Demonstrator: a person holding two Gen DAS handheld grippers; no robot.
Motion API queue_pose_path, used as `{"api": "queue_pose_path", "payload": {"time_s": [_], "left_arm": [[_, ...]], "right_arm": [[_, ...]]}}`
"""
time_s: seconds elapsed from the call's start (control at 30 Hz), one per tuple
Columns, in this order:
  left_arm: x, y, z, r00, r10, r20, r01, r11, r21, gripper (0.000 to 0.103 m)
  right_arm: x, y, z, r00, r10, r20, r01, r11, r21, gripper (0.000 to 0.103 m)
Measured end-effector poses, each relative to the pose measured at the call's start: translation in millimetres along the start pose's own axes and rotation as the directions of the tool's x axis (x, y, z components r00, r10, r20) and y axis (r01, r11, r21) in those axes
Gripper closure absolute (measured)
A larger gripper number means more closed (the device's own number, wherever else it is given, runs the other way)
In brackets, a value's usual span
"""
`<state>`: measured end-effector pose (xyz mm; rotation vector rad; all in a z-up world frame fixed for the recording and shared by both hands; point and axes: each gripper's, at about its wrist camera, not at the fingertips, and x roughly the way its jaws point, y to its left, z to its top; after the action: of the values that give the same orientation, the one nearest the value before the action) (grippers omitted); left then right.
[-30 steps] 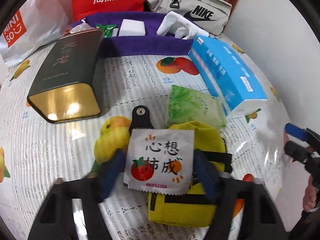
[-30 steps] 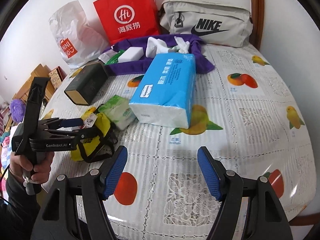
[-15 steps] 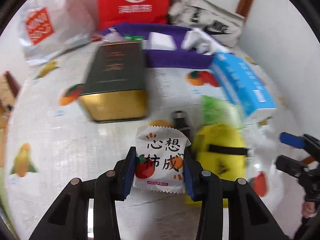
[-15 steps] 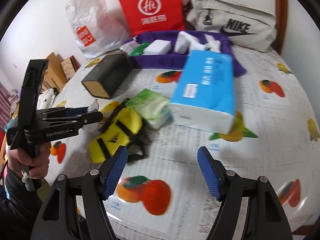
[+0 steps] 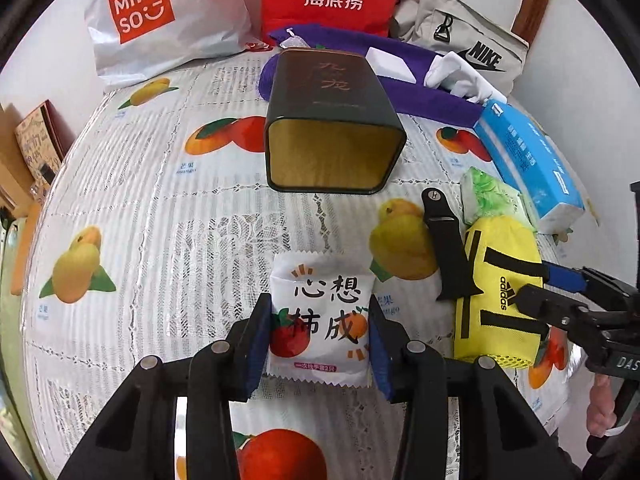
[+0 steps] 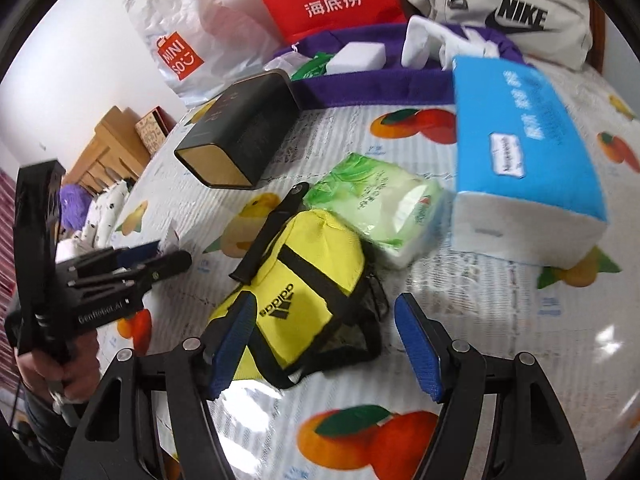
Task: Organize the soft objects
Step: 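Lift the white packet with the left tool while the right tool grasps the yellow Adidas pouch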
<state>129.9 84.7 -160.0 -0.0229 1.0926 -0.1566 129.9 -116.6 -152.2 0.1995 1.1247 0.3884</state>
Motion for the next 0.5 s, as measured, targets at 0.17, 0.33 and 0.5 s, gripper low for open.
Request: {"api": "queue_pose_path", "payload": {"time_s": [0.17, 0.33, 0.5], "left_arm": [[0.3, -0.6, 0.7, 1.0, -0.002, 0.0, 0.002, 1.0, -0.014, 0.059], [2.2, -5.1, 0.1, 1.0, 0.021, 0.002, -0.021, 1.0, -0.004, 0.059], [0.5, -9.6, -2.8, 0.999, 0.033, -0.003, -0.033, 0.999, -0.002, 0.059]], "right_arm": [[7.6, 7.4, 0.6, 1.0, -0.019, 0.019, 0.02, 0.998, -0.059, 0.071], [2.5, 5.2, -2.4, 1.0, 0.023, 0.008, -0.023, 0.996, -0.082, 0.086], [-17.5, -6.7, -14.2, 1.0, -0.016, 0.002, 0.016, 0.994, -0.104, 0.087]]}}
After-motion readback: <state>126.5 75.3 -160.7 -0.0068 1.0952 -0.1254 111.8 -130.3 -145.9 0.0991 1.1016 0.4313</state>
